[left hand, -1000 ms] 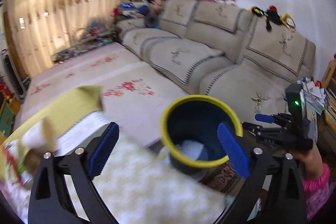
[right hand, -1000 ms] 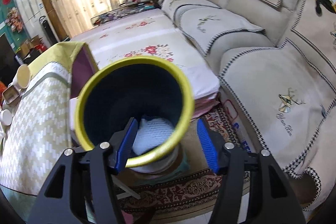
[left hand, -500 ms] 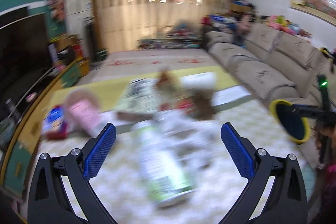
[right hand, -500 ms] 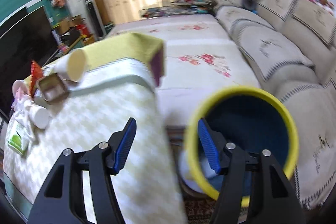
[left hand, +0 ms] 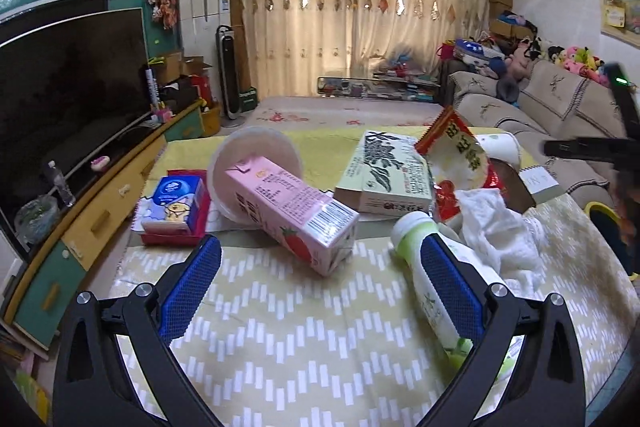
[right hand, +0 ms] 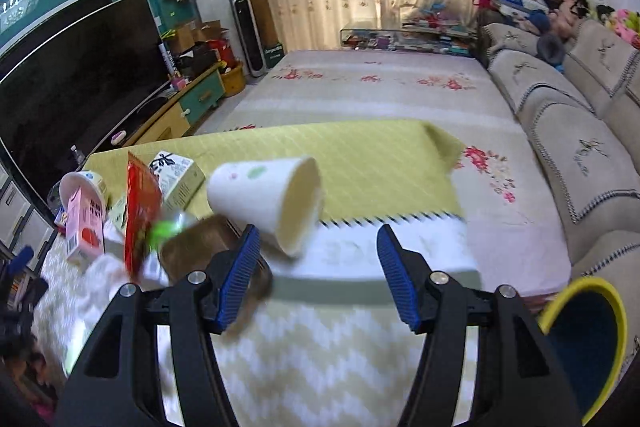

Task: Collect trash
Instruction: 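Grasp the white paper cup with the right gripper, then move the cup over the bin and release it from the right gripper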

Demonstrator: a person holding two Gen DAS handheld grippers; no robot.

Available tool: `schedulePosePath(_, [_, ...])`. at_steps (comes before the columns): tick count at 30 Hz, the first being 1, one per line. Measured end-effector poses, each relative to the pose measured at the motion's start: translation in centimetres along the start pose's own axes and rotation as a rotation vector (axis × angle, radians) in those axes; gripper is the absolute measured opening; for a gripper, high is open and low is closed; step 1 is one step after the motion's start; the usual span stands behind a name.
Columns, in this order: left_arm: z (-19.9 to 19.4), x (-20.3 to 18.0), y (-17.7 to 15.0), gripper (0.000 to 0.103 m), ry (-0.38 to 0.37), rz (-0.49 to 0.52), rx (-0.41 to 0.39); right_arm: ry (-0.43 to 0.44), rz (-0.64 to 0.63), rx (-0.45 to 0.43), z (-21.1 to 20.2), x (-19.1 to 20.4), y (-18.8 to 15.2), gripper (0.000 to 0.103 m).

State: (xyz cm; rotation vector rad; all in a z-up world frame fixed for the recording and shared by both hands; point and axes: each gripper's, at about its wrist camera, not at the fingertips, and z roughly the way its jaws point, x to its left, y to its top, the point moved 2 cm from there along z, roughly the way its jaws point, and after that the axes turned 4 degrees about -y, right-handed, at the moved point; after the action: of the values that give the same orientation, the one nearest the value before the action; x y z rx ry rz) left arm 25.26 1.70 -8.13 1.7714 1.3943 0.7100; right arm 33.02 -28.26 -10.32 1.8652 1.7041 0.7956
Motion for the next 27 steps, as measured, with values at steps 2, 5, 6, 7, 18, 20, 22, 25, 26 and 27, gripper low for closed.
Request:
schedulePosePath(2, [0.2, -0.2, -0.2, 0.098, -0.013, -0.009, 0.0, 0.008, 0.001, 0.014, 1.4, 0.9, 0.9, 0.058])
schedulePosePath(5, [0.2, 0.0, -0.5, 0.098, -0.037, -0.034, 0.001, 0.038, 0.014, 0.035, 3.1, 2.1, 1.7, 0.058])
schedulePosePath(6, [0.2, 0.2, -0.6, 0.098, -0.044, -0.041, 0.001, 0.041, 0.015, 0.042, 3.6, 2.4, 1.8, 0.058])
schedulePosePath(7, [0.1, 0.2, -0.6, 0.098, -0.045, -0.045, -0.002, 0.047, 0.018, 0.053, 4.1, 2.6, 2.1, 0.058])
schedulePosePath(18, [-1.1, -0.7, -0.5, 0.098, -0.054, -0.05, -0.025, 0.159, 0.063, 0.044, 3.2, 3.7, 3.0, 0.003])
schedulePosePath(20, [-1.1, -0.8, -0.5, 0.098, -0.06, -0.048, -0.027, 0.16, 0.067, 0.01, 1.7, 3.5, 3.1, 0.003])
schedulePosePath(22, [-1.3, -1.1, -0.5, 0.098, -0.066, -0.042, -0.029, 0.158, 0.072, -0.025, -0.1, 2.9, 2.9, 0.003])
schedulePosePath(25, [-1.5, -1.5, -0.6, 0.098, -0.066, -0.028, -0.034, 0.123, 0.062, -0.067, -2.5, 1.9, 2.1, 0.003])
schedulePosePath(26, [-1.6, -1.7, -0.6, 0.098, -0.069, -0.023, -0.033, 0.099, 0.056, -0.084, -3.3, 1.3, 1.6, 0.003])
schedulePosePath(27, [-1.6, -1.8, -0.7, 0.098, -0.07, -0.02, -0.031, 0.064, 0.052, -0.107, -4.4, 0.3, 0.8, 0.003])
